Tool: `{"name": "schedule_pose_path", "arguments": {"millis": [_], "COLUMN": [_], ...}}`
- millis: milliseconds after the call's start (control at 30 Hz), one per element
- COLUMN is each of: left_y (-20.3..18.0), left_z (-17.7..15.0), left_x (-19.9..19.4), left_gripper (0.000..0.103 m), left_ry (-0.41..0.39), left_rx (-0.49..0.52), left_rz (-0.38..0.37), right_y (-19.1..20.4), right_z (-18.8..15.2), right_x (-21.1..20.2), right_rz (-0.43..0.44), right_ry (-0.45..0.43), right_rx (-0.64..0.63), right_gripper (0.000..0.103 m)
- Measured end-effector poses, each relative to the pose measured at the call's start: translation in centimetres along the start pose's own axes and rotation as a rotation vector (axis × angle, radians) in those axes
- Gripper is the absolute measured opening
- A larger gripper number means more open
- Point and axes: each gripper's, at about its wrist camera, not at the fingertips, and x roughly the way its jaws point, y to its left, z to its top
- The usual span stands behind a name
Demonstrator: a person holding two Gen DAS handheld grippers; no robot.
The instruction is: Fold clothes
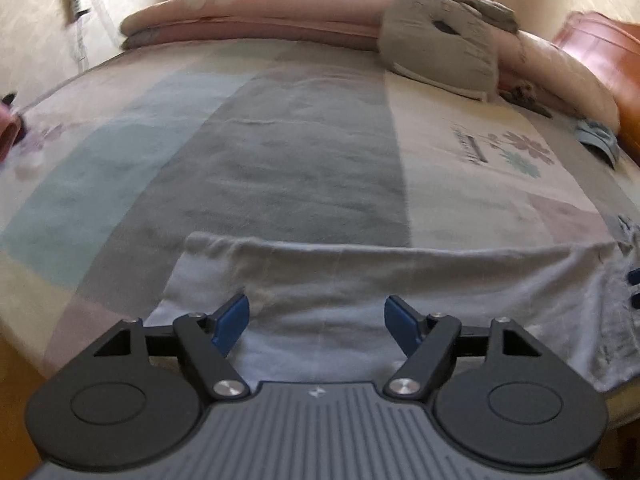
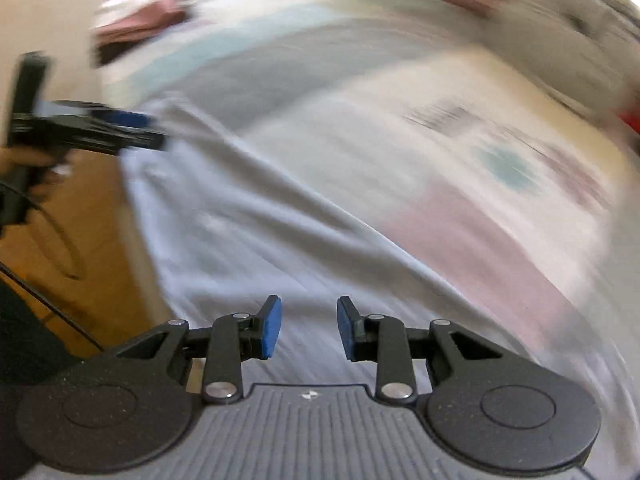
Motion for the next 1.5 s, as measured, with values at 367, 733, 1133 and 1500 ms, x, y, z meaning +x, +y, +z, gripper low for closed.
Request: {"name": "schedule_pose_path", "arguments": {"millis": [367, 733, 1133, 1500], "left_y": [-7.4, -8.4, -10.2, -8.6], "left_z": [1.5, -2.1, 0.6, 0.1], "left_x": [1.6, 0.7, 3.1, 1.8], "left_gripper": [0.076, 0.081, 0.081, 0.081], "left_ry": [0.043, 0.125, 0.075, 0.044], "left_rx": [0.056, -0.087, -0.039, -0.099], "left_rz": [0.009, 0.133, 0.109, 0.202], "right_y": [0.0, -3.6, -13.0, -14.6], "right_z": [-10.5, -11.6, -8.2, -7.9], "right_x": [-2.8, -4.0, -2.2, -1.9], "right_rz": [-0.044, 0.085, -0.164, -0.302], "right_ry": [0.095, 0.075, -0.226, -0.247], "right_rx": [-0.138, -0.157, 0.206, 0.344], "right_gripper": [0.034, 0.007, 0.027, 0.042]}}
